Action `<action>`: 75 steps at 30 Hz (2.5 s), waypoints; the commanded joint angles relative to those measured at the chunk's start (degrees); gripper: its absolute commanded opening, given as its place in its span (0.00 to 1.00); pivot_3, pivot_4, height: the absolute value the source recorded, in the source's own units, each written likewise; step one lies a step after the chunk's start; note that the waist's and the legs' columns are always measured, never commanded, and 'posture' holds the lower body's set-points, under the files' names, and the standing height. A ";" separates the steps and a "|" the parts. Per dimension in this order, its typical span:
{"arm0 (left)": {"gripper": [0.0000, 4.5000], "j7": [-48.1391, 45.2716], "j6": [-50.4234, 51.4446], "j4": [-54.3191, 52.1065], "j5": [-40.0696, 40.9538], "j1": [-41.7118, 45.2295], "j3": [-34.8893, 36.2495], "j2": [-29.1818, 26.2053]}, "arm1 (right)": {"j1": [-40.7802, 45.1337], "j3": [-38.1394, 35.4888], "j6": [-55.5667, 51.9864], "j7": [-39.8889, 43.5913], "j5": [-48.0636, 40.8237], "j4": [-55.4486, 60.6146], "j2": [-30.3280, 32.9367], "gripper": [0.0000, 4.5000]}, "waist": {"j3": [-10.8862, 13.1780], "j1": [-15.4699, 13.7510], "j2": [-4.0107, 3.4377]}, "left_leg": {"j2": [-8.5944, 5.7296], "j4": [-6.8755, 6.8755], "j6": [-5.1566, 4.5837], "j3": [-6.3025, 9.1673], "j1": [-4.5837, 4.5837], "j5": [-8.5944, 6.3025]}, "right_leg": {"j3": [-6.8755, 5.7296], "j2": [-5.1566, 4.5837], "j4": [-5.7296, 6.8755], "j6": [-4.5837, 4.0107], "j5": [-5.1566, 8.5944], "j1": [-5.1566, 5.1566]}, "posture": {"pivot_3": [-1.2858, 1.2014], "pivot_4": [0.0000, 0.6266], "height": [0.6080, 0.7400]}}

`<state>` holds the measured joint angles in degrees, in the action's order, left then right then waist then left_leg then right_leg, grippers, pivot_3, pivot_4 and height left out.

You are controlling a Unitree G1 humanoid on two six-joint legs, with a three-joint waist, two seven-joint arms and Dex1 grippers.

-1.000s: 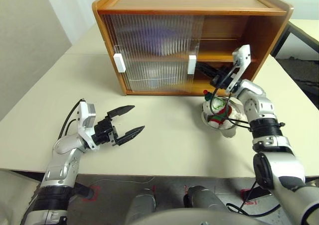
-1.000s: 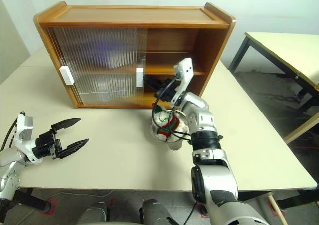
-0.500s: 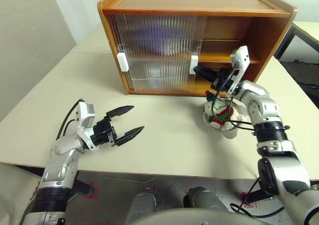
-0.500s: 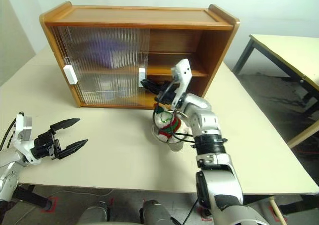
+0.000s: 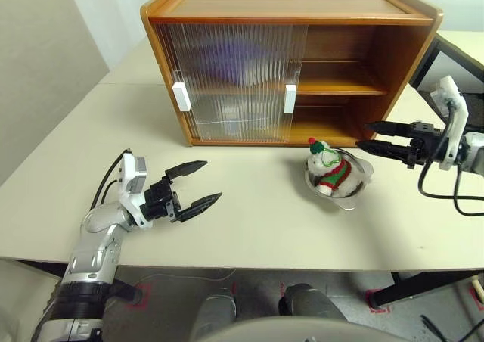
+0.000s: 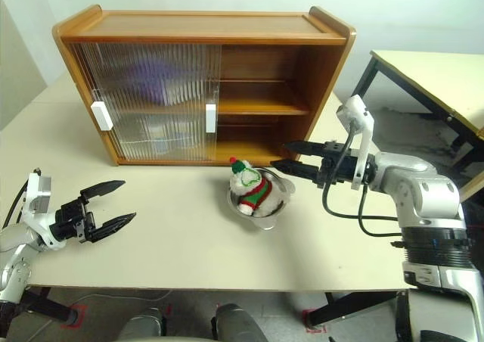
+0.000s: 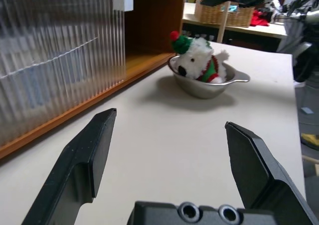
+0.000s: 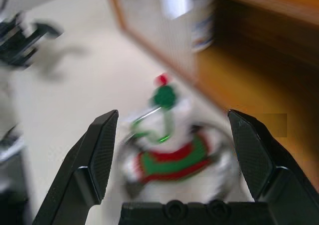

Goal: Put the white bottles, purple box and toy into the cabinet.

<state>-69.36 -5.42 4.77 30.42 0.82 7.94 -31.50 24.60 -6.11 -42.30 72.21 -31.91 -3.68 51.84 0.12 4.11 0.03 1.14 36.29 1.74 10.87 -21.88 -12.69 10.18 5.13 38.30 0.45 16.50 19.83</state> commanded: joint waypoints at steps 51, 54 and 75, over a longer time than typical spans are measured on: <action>1.00 0.39 0.21 -2.45 1.06 0.55 -1.00 3.08 | 6.55 15.22 9.42 0.24 15.84 -13.10 -10.14 0.09 | -0.01 -0.67 0.04 | 0.15 0.01 -0.23 0.00 0.03 -0.22 | 0.01 -0.13 0.01 0.07 -0.04 0.02 | 0.48 0.00 1.00; 1.00 0.58 0.37 -2.28 0.87 0.69 -1.15 3.00 | 7.98 12.03 6.27 1.02 12.43 -12.88 -9.72 0.04 | -0.01 -0.72 0.04 | 0.14 0.02 -0.22 -0.01 0.03 -0.22 | 0.00 -0.13 0.00 0.07 -0.04 0.01 | 0.48 0.00 1.00; 1.00 1.68 1.02 -1.36 -0.42 1.27 -1.73 2.29 | 25.46 -4.34 10.55 -17.29 7.65 -23.86 -17.35 0.04 | -0.05 -0.86 -0.04 | 0.23 -0.17 -0.23 0.06 0.05 -0.21 | 0.02 -0.17 0.03 -0.62 -0.37 0.14 | 0.48 0.00 1.00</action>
<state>-67.88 -4.61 3.18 30.94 1.84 6.52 -28.90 49.15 -9.75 -33.58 56.99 -25.28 -26.17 34.71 0.07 3.24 -0.01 1.38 36.11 1.51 10.93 -21.85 -12.91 10.20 4.95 38.33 -0.19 16.12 20.00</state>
